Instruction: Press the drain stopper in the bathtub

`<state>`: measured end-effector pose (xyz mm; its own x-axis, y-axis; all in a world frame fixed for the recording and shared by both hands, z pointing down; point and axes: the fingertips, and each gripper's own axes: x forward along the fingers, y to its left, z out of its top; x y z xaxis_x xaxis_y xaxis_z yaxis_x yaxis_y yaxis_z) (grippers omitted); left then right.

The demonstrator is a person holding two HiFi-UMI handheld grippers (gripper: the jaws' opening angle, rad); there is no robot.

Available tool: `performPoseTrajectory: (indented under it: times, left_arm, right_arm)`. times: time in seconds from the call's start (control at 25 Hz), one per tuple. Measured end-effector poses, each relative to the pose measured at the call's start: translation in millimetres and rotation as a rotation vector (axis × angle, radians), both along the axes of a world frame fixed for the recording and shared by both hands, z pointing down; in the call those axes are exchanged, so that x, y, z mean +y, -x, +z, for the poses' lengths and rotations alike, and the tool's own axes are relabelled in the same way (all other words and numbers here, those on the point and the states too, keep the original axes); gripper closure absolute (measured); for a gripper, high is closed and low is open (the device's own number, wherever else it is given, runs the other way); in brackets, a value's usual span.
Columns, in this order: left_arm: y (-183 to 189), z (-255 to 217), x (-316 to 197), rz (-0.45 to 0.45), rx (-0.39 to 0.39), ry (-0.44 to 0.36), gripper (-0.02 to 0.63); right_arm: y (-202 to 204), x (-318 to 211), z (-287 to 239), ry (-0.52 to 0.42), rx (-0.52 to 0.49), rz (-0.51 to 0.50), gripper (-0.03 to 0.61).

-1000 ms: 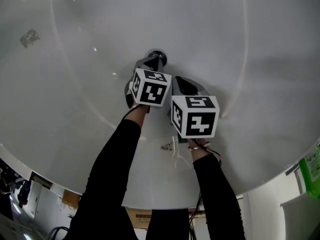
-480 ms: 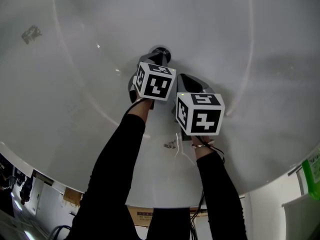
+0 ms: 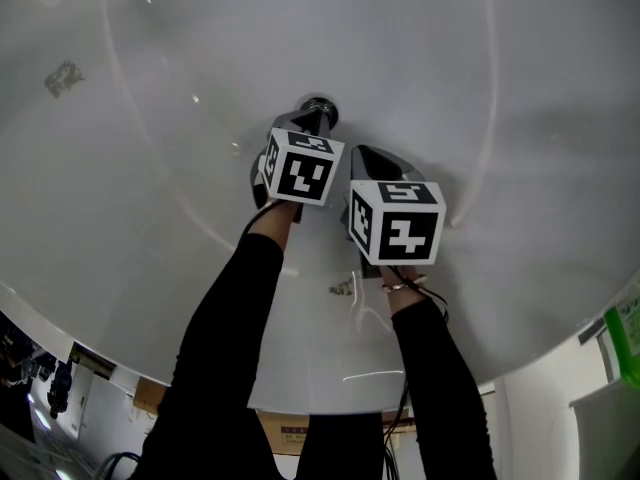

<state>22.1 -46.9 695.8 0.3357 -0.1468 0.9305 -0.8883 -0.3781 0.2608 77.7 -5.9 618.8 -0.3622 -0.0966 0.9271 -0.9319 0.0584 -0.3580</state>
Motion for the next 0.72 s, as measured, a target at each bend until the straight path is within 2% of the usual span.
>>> performPoseTrajectory:
  times: [0.2,0.48,0.72]
  left_arm:
    - [-2,-4,-3,-0.004,0.021,0.01,0.606]
    - [-3,-8,0,-0.003,-0.008,0.014,0.607]
    - [1,-28,-6,-0.024,0.017,0.008,0.607]
  right_arm:
    - [1,-7,-5,-0.013,0.003,-0.002,0.577]
    - [-1,-5,-12,-0.018,0.011,-0.005,0.577]
    - [-2,-9,-24,-0.029,0.01,0.01,0.577]
